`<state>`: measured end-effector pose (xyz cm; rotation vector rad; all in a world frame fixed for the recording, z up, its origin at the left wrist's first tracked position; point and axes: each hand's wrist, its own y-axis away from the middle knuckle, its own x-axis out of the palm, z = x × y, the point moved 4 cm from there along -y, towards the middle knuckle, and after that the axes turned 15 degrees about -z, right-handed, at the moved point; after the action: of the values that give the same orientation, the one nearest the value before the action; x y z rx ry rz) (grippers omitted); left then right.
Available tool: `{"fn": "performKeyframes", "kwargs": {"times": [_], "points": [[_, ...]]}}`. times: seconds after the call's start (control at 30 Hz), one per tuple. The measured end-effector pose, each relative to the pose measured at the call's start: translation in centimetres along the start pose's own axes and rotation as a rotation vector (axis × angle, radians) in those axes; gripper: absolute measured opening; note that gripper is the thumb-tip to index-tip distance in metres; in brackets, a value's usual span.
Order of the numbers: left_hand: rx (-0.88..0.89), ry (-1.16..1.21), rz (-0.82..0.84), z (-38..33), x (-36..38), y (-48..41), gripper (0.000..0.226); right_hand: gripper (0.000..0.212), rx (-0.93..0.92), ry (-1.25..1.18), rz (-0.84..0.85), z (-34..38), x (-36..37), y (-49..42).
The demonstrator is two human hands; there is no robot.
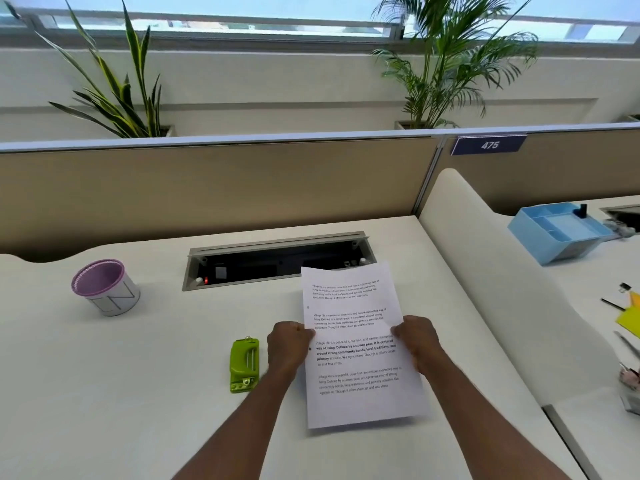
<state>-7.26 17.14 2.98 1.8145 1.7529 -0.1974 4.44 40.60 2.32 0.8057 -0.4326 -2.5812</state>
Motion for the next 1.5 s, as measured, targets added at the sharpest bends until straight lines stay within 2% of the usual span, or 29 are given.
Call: {"fn": "performKeyframes", "kwargs": {"times": [0.13,0.27,0.37,0.8,0.9,1.0,1.1,1.2,1.3,1.43,1.5], "points": [[-0.063,-0.03,0.005,0.0,1.9,0.5,0.031,0.009,-0.106,0.055,-0.067,0.1,-1.4,-1.4],[-0.075,-0.032,0.014,-1.3,4.1,1.2,0.023,0.029,-0.16,0.12,-0.154,0.6,-2.5,-3.4],[-0.046,-0.031,0.021,-2.5,5.7,1.6,0.013,0.035,-0.164,0.171,-0.198,0.9,-3.1,-4.9],[0.018,-0.11,-0.03,-4.1,10.1,1.5,0.019,0.038,-0.222,0.31,-0.267,0.8,-3.2,-8.8],[0.052,-0.142,-0.045,-4.1,10.1,1.6,0.002,0.042,-0.223,0.332,-0.267,0.7,-3.2,-9.0],[0.069,-0.202,-0.053,-3.8,10.2,1.5,0.025,0.044,-0.225,0.351,-0.255,0.5,-3.1,-9.0],[0.084,-0.231,-0.06,-3.8,10.3,1.8,0.035,0.043,-0.245,0.392,-0.239,0.5,-2.8,-8.6],[0.096,-0.204,-0.016,-4.5,10.4,2.2,0.016,0.045,-0.244,0.43,-0.282,0.9,-2.4,-7.9],[0.129,-0.219,0.01,-4.5,10.0,2.1,0.017,0.049,-0.21,0.445,-0.397,1.4,-2.1,-6.4],[0.16,-0.233,-0.031,-3.7,8.3,2.1,0.031,0.061,-0.391,0.439,-0.405,1.9,-0.3,-3.4],[0.197,-0.237,-0.054,-3.1,7.3,2.1,0.016,0.061,-0.47,0.441,-0.345,1.9,1.4,-1.5]]}}
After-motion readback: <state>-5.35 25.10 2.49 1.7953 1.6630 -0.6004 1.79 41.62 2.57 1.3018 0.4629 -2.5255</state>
